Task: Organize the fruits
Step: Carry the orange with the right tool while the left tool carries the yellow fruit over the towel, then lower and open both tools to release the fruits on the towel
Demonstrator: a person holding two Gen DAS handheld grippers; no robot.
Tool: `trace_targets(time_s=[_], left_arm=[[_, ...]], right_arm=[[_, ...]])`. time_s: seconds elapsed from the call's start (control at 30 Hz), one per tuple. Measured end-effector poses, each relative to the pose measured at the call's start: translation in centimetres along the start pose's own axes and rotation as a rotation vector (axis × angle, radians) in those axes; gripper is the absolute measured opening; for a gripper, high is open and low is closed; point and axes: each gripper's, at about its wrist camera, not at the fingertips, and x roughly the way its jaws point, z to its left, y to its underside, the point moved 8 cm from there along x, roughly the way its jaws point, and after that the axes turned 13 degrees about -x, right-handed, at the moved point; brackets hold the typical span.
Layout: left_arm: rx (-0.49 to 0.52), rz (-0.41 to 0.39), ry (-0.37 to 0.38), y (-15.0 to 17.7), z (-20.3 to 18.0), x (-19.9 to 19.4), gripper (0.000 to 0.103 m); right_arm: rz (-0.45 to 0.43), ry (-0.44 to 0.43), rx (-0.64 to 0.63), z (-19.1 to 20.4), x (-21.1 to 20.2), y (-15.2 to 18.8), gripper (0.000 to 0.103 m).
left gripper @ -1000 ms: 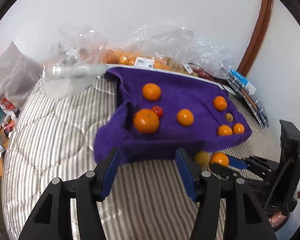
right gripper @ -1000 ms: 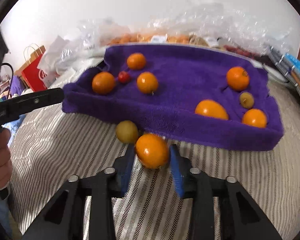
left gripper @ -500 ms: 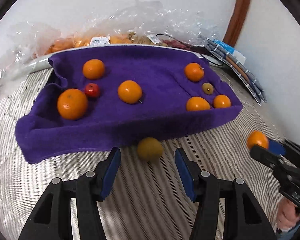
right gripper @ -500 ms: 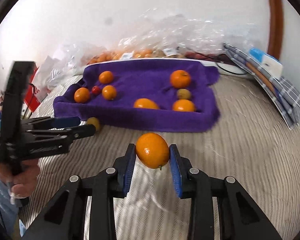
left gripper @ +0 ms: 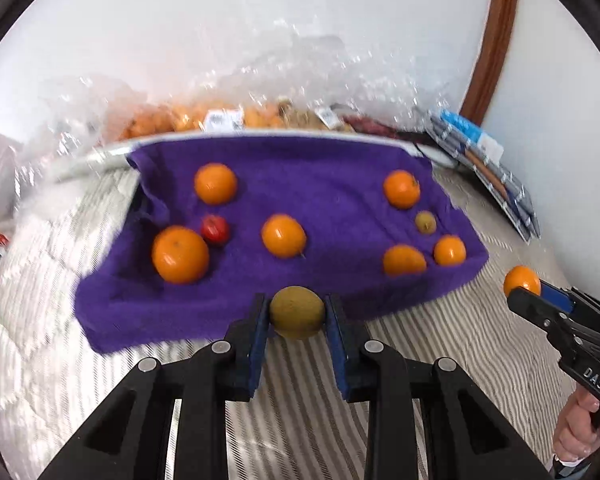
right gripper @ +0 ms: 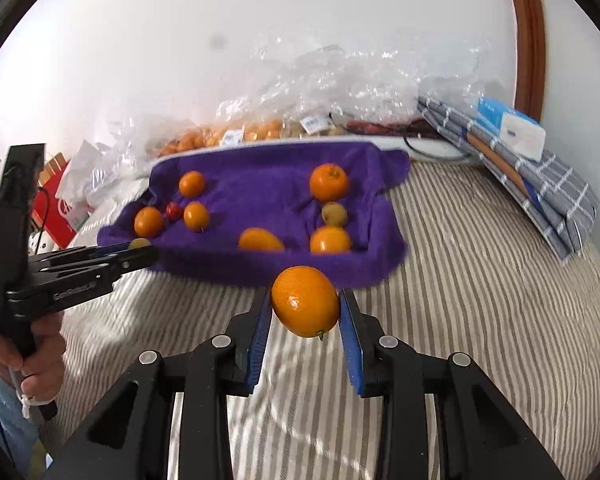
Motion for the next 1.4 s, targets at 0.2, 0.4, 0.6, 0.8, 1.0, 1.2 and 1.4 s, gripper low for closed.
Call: trace_targets(time_s=[0.2,0.4,0.6,0.8,1.0,1.2,1.4], left_arm=[[-0.031,-0.041,-0.008,-3.7,0.9,-0.2,0.027],[-0.031,-0.054,-0.011,-6.8,1.0,1.6,0.027],[-0.058,-0.034,-0.004,-9.3,1.7,4.7,0.027],[-0.065,0.002,-0.008,-9.6,2.0,7.3,0.027],[-0.045,0.041,-0.006,-8.6,2.2,9.1,0.027],[-0.04,0.053,0.006,-8.3,2.1,9.7,0.027],[-0.04,0.084,0.003,-7.9,2.2,10.4,0.027]], right_arm=[[-0.031,0.006,-0.011,-0.2,1.3,-3.7,0.034],[-0.033,0.02,-0.017,-0.9,3.8,-6.8,0.034],[-0.013,0.017,-0.033,-1.1,6.8,-8.3,0.034],[0.012,-0.014,-0.038,-0.7,9.6,-7.9,0.034],[0.044,-0.033,-0.061,-0.1,11.7,-6.8,0.034],[0.045,-0.055,-0.056,0.2,12.6,-6.6,0.034],[0.054,-0.055,-0.059,0.3,13.0,-6.4,0.034]])
